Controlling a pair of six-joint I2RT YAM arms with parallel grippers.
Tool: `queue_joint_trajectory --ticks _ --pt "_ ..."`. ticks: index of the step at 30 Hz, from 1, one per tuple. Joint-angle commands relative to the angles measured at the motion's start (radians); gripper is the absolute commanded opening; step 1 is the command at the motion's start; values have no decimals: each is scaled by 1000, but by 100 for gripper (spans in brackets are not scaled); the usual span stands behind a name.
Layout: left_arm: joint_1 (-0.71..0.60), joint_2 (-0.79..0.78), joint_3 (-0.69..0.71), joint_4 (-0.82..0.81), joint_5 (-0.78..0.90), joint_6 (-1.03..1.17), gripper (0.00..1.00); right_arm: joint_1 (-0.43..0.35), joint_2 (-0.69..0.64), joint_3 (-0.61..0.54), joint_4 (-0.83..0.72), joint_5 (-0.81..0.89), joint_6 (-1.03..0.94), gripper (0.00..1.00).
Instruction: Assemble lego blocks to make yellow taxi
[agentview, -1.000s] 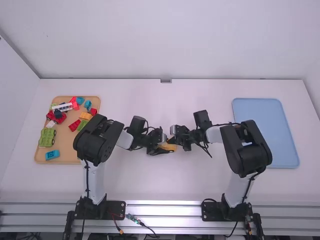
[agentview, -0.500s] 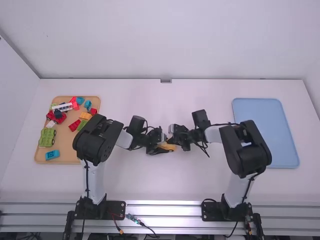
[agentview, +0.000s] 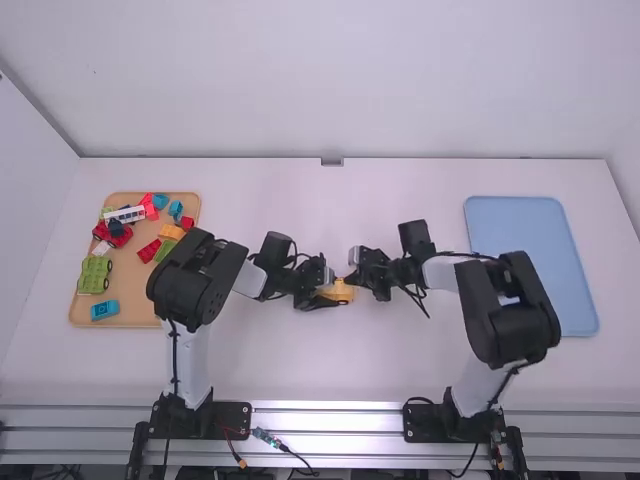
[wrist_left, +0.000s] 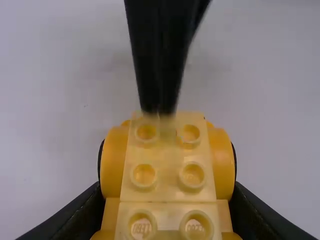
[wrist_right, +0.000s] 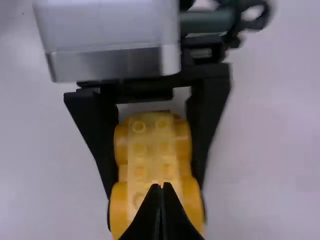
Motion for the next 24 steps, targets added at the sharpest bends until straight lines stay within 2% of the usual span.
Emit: queue_joint_trajectory --ticks 1,2,4,5,6,7,8,12,13,14,15,16,17,24 --pt "-3 5 7 -1 27 2 43 -31 -107 3 7 16 41 0" --pt "-3 5 7 -3 26 3 45 -46 -136 3 5 55 76 0" --pt "-3 5 8 -3 27 3 47 -55 -155 3 2 99 111 9" --pt "-3 5 8 -4 26 3 53 -63 -175 3 -7 175 178 51" --pt "-3 5 8 -3 26 3 53 -64 -186 3 -16 222 219 76" --pt "-3 5 8 -4 27 3 54 -66 -197 3 -29 265 255 93" --pt "-3 5 8 -4 26 3 54 -66 -204 3 -42 299 280 99" --pt "-3 5 8 -4 26 3 63 -61 -225 3 -76 403 351 99" --pt "-3 5 8 -4 26 2 72 -64 -230 3 -79 425 369 99" --pt "-3 5 8 -4 26 2 77 -66 -231 3 -79 433 378 99" --pt "-3 5 8 -4 27 -2 91 -66 -235 3 -81 435 376 99" --pt "-3 5 8 -3 26 -4 91 -66 -236 3 -82 434 376 99" --pt "-3 5 8 -3 25 -5 97 -66 -236 3 -81 431 377 99" --pt "13 -9 7 -14 -35 -39 99 -60 -236 3 -77 436 377 99"
